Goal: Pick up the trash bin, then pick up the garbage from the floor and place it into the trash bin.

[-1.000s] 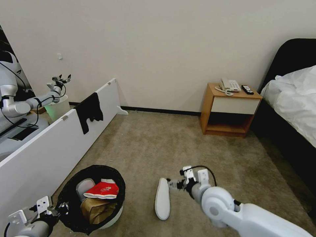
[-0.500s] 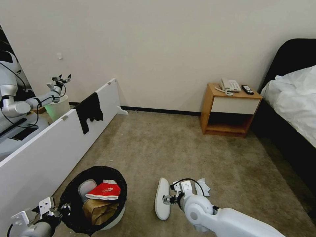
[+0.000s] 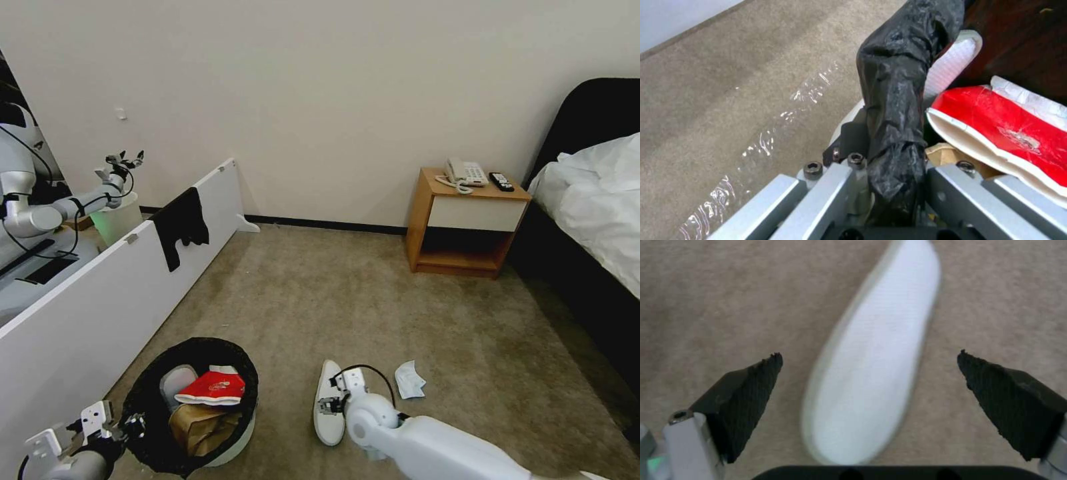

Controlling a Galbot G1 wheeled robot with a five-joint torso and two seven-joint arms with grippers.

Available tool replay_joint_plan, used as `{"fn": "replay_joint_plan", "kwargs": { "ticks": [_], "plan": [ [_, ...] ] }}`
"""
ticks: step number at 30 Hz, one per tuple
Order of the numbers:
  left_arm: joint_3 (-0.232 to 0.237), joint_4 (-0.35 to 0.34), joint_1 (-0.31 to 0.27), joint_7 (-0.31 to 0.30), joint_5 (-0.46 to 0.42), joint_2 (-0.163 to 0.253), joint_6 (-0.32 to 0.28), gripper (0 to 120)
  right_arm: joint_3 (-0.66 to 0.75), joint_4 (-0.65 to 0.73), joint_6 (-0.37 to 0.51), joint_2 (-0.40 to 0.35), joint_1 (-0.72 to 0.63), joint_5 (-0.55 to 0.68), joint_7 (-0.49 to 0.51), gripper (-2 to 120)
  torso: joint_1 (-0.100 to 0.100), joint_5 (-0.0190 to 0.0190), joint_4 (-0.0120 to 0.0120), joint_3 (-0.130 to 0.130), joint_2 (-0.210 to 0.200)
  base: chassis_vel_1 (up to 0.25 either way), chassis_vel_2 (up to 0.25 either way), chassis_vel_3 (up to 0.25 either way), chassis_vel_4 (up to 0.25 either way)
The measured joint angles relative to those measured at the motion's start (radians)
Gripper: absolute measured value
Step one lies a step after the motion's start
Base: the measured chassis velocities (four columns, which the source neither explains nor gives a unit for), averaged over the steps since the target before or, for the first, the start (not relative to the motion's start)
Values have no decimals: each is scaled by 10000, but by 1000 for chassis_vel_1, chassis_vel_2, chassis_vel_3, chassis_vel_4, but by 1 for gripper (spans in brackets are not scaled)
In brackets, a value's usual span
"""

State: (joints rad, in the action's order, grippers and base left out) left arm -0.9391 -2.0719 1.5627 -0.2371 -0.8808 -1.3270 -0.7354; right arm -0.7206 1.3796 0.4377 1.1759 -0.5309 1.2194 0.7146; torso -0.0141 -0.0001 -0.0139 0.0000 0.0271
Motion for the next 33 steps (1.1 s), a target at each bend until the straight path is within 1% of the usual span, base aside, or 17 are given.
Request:
{"fn": "replay_joint_plan", "kwargs": {
  "ticks": [5, 9, 15, 21, 33],
  "plan": [
    [6, 48, -41, 9, 0, 5, 0, 1, -215, -62, -35, 323, 67, -33, -32, 100, 0, -1, -1, 0, 0, 0, 0, 0, 0],
    [6, 54, -49, 17, -4, 5, 0, 1, -281, -126, -40, 430, 97, -33, -32, 100, 0, 1, 0, 0, 0, 0, 0, 0, 0],
    [4, 59, -39, 49, -11, 1, 0, 1, -405, -582, -73, 630, 123, -117, -75, 100, 0, 0, -2, 0, 0, 0, 0, 0, 0],
    [4, 34, -32, 51, -27, 3, 0, 1, -425, -1412, -76, 993, 123, -244, -230, 100, 0, 1, -1, 0, 0, 0, 0, 0, 0],
    [46, 7, 5, 76, -30, -71, 0, 1, -521, -2259, -32, 1286, 133, -320, -449, 100, 0, 1, -1, 0, 0, 0, 0, 0, 0]
  ]
}}
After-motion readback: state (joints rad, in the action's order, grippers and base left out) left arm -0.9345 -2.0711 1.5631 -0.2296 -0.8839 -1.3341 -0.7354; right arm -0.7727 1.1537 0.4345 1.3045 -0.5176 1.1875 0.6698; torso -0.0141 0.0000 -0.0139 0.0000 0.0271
